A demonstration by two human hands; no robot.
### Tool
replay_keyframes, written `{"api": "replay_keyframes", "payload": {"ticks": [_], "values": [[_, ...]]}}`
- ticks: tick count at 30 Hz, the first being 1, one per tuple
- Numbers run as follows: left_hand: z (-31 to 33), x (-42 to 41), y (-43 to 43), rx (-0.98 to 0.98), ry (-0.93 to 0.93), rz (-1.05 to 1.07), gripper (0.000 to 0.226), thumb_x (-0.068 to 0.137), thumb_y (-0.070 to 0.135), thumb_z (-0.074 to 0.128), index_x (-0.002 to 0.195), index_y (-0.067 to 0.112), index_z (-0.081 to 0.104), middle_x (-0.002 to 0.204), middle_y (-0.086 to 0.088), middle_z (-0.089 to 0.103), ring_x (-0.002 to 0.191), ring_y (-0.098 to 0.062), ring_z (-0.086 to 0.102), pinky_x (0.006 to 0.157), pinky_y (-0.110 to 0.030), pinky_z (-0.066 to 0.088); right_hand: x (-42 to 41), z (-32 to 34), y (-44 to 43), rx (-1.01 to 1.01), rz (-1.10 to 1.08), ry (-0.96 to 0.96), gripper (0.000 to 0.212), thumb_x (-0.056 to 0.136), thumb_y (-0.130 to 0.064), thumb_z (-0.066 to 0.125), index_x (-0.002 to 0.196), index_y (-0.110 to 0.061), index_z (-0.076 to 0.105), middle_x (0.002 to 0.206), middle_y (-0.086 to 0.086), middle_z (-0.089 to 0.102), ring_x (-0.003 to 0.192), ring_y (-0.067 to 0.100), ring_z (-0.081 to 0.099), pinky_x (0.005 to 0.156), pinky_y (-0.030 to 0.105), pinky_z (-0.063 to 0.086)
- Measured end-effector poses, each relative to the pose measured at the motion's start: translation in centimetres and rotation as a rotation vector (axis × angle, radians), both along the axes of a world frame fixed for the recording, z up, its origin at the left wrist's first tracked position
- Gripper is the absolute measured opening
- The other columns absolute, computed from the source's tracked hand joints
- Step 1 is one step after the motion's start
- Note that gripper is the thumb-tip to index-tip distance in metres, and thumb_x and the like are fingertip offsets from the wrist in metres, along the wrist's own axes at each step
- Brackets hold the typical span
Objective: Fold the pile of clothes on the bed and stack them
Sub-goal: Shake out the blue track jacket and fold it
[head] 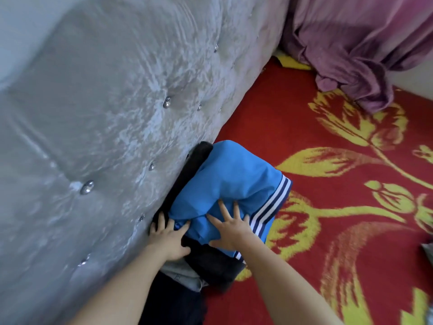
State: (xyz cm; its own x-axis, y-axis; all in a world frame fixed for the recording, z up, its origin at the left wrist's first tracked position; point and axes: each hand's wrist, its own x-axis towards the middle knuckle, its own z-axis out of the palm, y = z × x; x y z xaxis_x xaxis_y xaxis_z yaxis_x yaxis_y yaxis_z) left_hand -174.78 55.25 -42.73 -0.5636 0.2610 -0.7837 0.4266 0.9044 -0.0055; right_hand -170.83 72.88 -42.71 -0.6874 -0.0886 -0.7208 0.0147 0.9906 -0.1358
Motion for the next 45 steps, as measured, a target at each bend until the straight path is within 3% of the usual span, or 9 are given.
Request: {"api": "replay_keyframes", "payload": {"ticks": [8,12,14,16,22,27,33,38,45], "values": [[2.2,1.8,-0.3,0.222,0.175,0.175,0.055,0.092,0.041,0.043,0.145,0.033,0.027,0.153,-0.004,0.022,0.143,-0.024,0.013,0.113,-0.041,0.017,6.2,2.1,-1.4,-0.016,-0.073,0.181,0.078,0.093,-0.044,0.048,0.15,-0.029,-0.004,0.156,0.008,-0.019,0.143,0.033,-0.013,0.114,0.051,0.003],[2.9,2.6,1.5,0.813,0.401,0.978,0.035,0.084,0.017,0.064,0.113,0.004,0.05,0.115,-0.016,0.051,0.109,-0.033,0.051,0.084,-0.034,0.041,8.6,2.2,-0.3,-0.042,-0.381,0.354,0.074,0.092,-0.048,0.047,0.15,-0.029,0.004,0.156,0.007,-0.012,0.144,0.037,-0.003,0.113,0.054,0.013],[3.4,2.4,2.6,0.973,0.395,1.364,0.057,0.079,0.013,0.071,0.125,0.001,0.04,0.124,-0.023,0.045,0.115,-0.037,0.048,0.092,-0.036,0.041,9.2,2.1,0.2,-0.079,-0.466,0.202,0.076,0.092,-0.049,0.047,0.147,-0.039,-0.004,0.156,0.006,-0.019,0.144,0.034,-0.008,0.113,0.05,0.015],[3.0,2.3,3.4,0.918,0.311,1.452,0.073,0.077,0.012,0.074,0.136,0.001,0.033,0.134,-0.024,0.04,0.119,-0.036,0.047,0.098,-0.037,0.04,9.6,2.2,0.0,-0.146,-0.452,0.106,0.078,0.091,-0.047,0.051,0.146,-0.044,-0.004,0.156,0.003,-0.021,0.144,0.034,-0.009,0.113,0.047,0.019],[4.8,2.6,3.2,0.956,0.305,1.349,0.021,0.076,-0.001,0.061,0.095,0.004,0.053,0.095,-0.013,0.06,0.085,-0.027,0.056,0.07,-0.029,0.039,10.6,3.1,-1.8,-0.182,-0.384,0.135,0.071,0.093,-0.041,0.048,0.146,-0.047,0.001,0.157,0.001,-0.017,0.143,0.036,-0.011,0.114,0.045,0.012],[6.9,3.9,0.8,1.123,0.515,1.332,0.03,0.073,-0.006,0.062,0.097,0.006,0.049,0.1,-0.017,0.058,0.094,-0.031,0.058,0.08,-0.035,0.044,11.1,4.2,-3.0,-0.114,-0.214,0.232,0.069,0.094,-0.037,0.046,0.145,-0.047,-0.001,0.156,0.005,-0.021,0.142,0.037,-0.017,0.114,0.05,0.004],[6.0,7.0,-1.8,0.851,0.528,1.081,0.089,0.075,0.005,0.073,0.146,0.001,0.019,0.144,-0.029,0.027,0.131,-0.04,0.033,0.102,-0.04,0.032,11.4,4.0,-3.8,-0.089,-0.218,0.11,0.066,0.096,-0.036,0.044,0.148,-0.04,0.004,0.155,0.008,-0.022,0.143,0.034,-0.017,0.114,0.051,0.01],[5.5,9.6,-3.0,0.644,0.698,0.384,0.105,0.038,0.015,0.092,0.13,0.006,0.042,0.126,-0.041,0.044,0.101,-0.056,0.054,0.078,-0.058,0.049,12.2,4.9,-3.8,-0.079,-0.247,0.119,0.065,0.097,-0.034,0.044,0.148,-0.038,0.005,0.156,0.007,-0.019,0.144,0.031,-0.012,0.114,0.048,0.014],[9.8,10.1,-1.9,0.637,0.709,0.171,0.082,0.041,0.009,0.089,0.116,-0.003,0.06,0.117,-0.035,0.056,0.093,-0.052,0.059,0.071,-0.056,0.052,17.7,10.0,-0.9,-0.061,-0.469,0.336,0.059,0.096,-0.028,0.042,0.149,-0.029,0.017,0.158,0.008,-0.003,0.145,0.028,0.002,0.113,0.044,0.022]]}}
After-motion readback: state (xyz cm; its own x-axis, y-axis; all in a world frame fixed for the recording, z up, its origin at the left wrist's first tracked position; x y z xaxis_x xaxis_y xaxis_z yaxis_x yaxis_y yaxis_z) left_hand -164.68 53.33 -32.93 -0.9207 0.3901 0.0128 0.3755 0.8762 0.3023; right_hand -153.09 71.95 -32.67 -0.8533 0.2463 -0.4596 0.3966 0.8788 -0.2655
